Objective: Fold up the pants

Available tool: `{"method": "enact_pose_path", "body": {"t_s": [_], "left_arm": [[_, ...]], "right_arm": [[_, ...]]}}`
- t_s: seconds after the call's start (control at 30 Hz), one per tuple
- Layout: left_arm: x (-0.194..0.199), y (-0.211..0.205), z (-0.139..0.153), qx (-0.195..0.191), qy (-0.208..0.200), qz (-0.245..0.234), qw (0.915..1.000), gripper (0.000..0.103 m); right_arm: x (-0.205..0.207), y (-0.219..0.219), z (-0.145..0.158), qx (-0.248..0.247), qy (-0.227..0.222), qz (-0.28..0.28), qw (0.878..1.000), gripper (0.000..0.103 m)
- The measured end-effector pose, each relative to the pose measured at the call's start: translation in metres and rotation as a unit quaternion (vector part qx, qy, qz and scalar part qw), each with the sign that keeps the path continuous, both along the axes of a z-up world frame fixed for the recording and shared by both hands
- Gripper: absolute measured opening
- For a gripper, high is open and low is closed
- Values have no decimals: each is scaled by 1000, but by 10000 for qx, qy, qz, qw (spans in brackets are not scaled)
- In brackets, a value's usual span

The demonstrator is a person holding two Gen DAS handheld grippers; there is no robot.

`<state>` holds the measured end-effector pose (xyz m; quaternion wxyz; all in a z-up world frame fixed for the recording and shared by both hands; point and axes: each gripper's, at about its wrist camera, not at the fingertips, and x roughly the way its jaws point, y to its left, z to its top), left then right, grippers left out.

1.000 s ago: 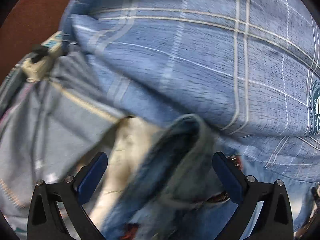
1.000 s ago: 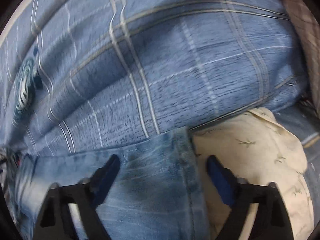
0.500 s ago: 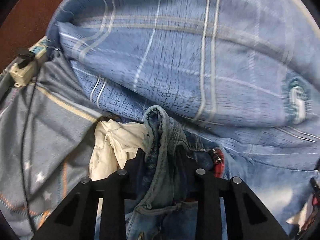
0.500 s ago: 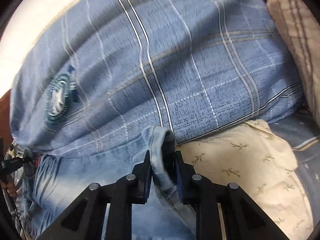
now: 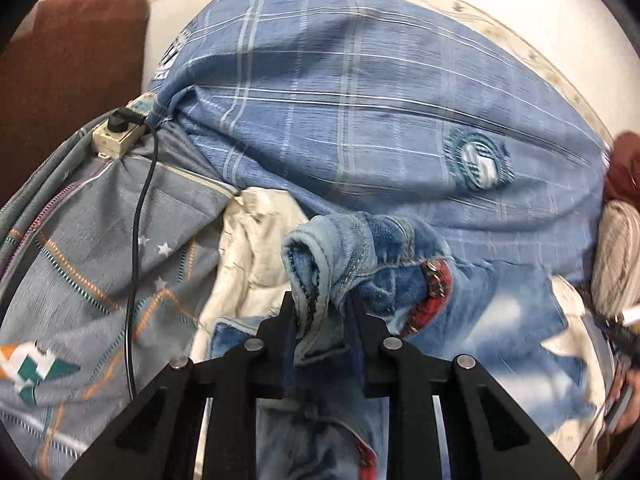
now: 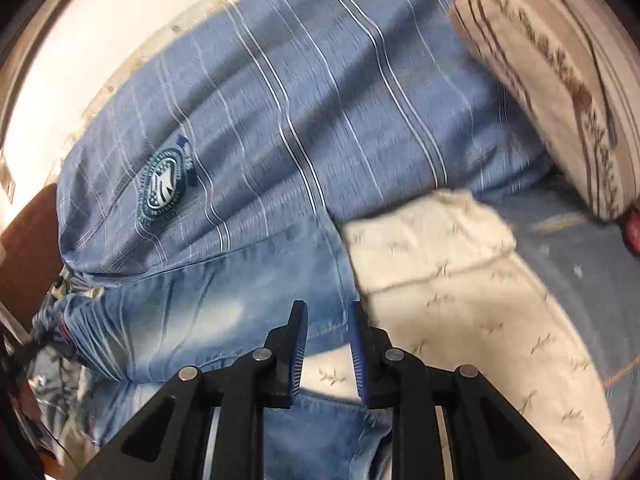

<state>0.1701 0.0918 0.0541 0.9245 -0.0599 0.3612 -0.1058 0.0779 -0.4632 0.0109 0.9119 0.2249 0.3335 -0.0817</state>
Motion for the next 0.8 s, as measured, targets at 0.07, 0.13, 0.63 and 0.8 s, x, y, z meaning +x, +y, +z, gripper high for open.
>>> {"method": "enact_pose_path", "body": {"t_s": [0.07,0.13,0.63,0.8], "left_arm": [[-4,-4,5,20,-56,-46,10000,24],[-10,-5,9,-17,-95,-82,9999,24],[-25,12,2,-421,-94,68,9990,23],[-49,19,2,-489,40,104,9987,23]], "right_arm": [[10,-5,0,305,122,-44,9995,24],[24,-10,0,566,146,-113,9982,43],[200,7,-51,-825,1100,132,9904,29],[159,36,-21,-1471,686,214,9865,5]]}}
